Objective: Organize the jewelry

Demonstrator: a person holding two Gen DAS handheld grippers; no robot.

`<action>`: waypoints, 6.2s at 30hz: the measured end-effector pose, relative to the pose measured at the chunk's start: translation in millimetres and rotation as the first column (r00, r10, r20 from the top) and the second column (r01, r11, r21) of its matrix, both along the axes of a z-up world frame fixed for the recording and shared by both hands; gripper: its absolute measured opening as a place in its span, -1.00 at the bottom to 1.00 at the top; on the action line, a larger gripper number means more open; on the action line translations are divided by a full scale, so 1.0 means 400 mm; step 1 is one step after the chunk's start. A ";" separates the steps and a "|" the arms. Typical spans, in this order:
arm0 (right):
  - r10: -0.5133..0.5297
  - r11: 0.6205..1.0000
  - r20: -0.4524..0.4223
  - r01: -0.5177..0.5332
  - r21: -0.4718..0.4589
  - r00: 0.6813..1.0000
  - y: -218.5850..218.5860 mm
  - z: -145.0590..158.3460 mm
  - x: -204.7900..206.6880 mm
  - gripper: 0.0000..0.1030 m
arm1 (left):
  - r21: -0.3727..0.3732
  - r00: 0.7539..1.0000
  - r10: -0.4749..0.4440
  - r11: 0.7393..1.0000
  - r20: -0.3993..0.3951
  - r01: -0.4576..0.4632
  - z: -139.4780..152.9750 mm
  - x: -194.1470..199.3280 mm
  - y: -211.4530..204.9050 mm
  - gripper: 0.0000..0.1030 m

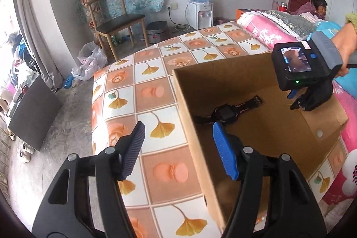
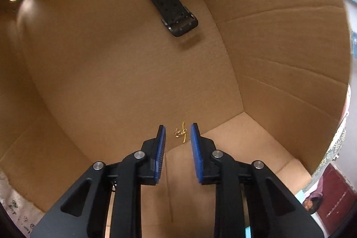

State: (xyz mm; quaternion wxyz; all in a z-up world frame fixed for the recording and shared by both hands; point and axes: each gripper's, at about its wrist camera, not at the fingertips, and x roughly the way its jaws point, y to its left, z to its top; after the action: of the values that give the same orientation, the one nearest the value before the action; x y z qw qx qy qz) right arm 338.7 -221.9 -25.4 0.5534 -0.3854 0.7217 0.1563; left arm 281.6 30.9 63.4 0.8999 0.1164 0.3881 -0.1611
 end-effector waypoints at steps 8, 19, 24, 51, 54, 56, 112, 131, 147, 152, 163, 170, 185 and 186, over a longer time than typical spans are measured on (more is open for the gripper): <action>-0.013 1.000 -0.019 0.013 -0.024 1.000 -0.010 -0.036 0.000 -0.55 | -0.014 1.000 0.014 1.000 -0.007 -0.014 -0.024 -0.033 0.038 0.19; -0.030 0.999 0.023 0.029 0.036 0.999 -0.017 -0.038 -0.007 -0.93 | 0.006 0.999 0.038 0.999 0.038 -0.038 -0.012 -0.059 0.038 0.18; -0.080 0.986 0.133 0.059 0.155 0.988 -0.027 0.066 -0.050 -0.94 | -0.008 0.997 0.069 0.998 0.041 -0.069 -0.006 -0.067 0.051 0.18; 0.147 0.989 0.082 -0.147 -0.005 0.986 0.009 -0.030 -0.068 -0.47 | -0.039 0.997 0.077 0.996 0.008 -0.076 -0.008 -0.058 0.010 0.30; 0.141 0.990 0.059 -0.141 -0.007 0.988 0.007 -0.053 -0.056 -0.47 | -0.039 0.997 0.071 0.997 0.003 -0.071 -0.014 -0.052 0.011 0.30; 0.139 0.990 0.042 -0.140 0.005 0.989 0.008 -0.057 -0.052 -0.47 | -0.046 0.998 0.069 0.997 0.002 -0.069 -0.015 -0.050 0.015 0.30; -0.069 0.987 0.022 0.065 0.144 0.997 -0.016 -0.083 -0.010 -0.90 | -0.084 0.996 0.084 0.993 -0.019 -0.085 -0.036 -0.067 0.009 0.30; -0.185 0.766 0.350 -0.088 0.636 0.918 0.013 0.350 -0.393 -0.93 | -0.236 0.985 0.170 0.956 -0.043 -0.175 0.001 -0.152 0.099 0.39; -0.558 0.550 0.341 0.030 0.835 0.756 -0.059 0.145 -0.600 -0.48 | -0.403 0.975 0.117 0.896 -0.190 -0.186 -0.071 -0.119 0.081 0.42; -0.699 0.401 0.289 0.024 0.916 0.654 -0.170 0.193 -0.638 -0.46 | -0.447 0.965 0.106 0.871 -0.239 -0.206 -0.099 -0.100 0.070 0.42; -0.878 0.058 -0.032 0.172 0.983 0.478 -0.349 0.080 -0.500 0.28 | -0.443 0.954 0.092 0.870 -0.287 -0.218 -0.128 -0.109 0.022 0.48; -0.877 0.087 -0.007 0.173 0.981 0.481 -0.362 0.081 -0.448 0.29 | -0.413 0.956 0.080 0.890 -0.281 -0.195 -0.122 -0.137 -0.012 0.53; -0.619 0.515 0.296 0.093 0.852 0.727 -0.141 0.343 -0.194 0.28 | -0.022 0.993 0.013 1.000 0.116 -0.010 0.078 -0.072 -0.108 0.52; -0.584 0.560 0.285 0.123 0.820 0.760 -0.101 0.320 -0.144 0.24 | 0.009 0.993 -0.015 1.000 0.117 0.015 0.080 -0.052 -0.128 0.47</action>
State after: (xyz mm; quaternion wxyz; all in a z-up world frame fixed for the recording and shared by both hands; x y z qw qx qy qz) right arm 281.3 -262.4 102.6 0.8572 0.0176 0.4692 0.2115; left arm 261.0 -20.4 95.2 0.9194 0.1320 0.3345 -0.1593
